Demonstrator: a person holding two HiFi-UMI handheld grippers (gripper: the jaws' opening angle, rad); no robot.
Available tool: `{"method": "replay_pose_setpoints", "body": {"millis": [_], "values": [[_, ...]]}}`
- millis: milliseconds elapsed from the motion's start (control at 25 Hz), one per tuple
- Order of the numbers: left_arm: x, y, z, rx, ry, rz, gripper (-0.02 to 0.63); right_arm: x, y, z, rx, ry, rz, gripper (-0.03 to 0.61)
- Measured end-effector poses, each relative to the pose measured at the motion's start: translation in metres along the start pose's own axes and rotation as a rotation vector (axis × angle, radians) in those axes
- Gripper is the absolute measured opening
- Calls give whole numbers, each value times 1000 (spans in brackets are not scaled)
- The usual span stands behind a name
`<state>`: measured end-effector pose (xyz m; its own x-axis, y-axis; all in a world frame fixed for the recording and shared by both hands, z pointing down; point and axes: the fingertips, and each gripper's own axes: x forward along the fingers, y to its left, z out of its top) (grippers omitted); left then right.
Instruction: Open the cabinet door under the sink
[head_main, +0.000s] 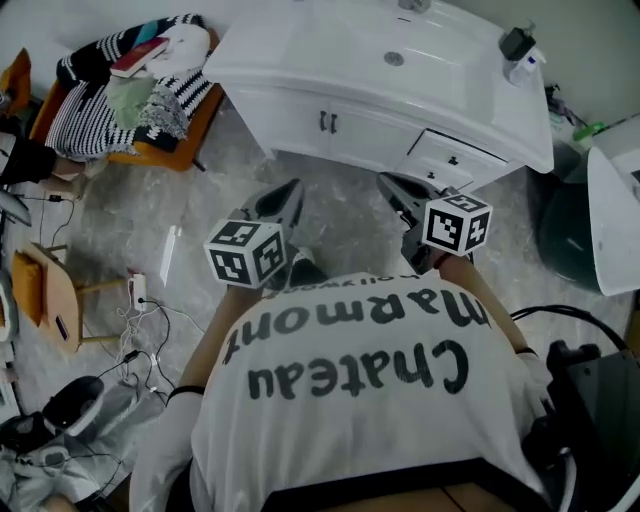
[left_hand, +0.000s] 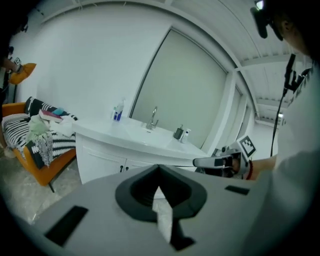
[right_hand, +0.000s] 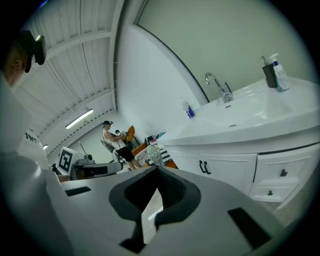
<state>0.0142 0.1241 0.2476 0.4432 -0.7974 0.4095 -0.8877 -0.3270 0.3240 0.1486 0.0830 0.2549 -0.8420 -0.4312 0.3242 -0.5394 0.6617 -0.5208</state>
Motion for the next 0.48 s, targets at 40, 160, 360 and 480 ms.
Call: {"method": "replay_pose_setpoints", "body": {"millis": [40,160,360,480], "values": [[3,8,5,10,11,-14,8,7,-3,5,14,-11,-14,3],[11,31,20,38,34,-44,8,27,-8,17,38,-36,-49,3],[21,66,37,54,55,-92,8,56,-9,26,66,-61,-107,3],[26,84,41,70,77,-123,8,71,-11,28,78,-69,-139,3]]}}
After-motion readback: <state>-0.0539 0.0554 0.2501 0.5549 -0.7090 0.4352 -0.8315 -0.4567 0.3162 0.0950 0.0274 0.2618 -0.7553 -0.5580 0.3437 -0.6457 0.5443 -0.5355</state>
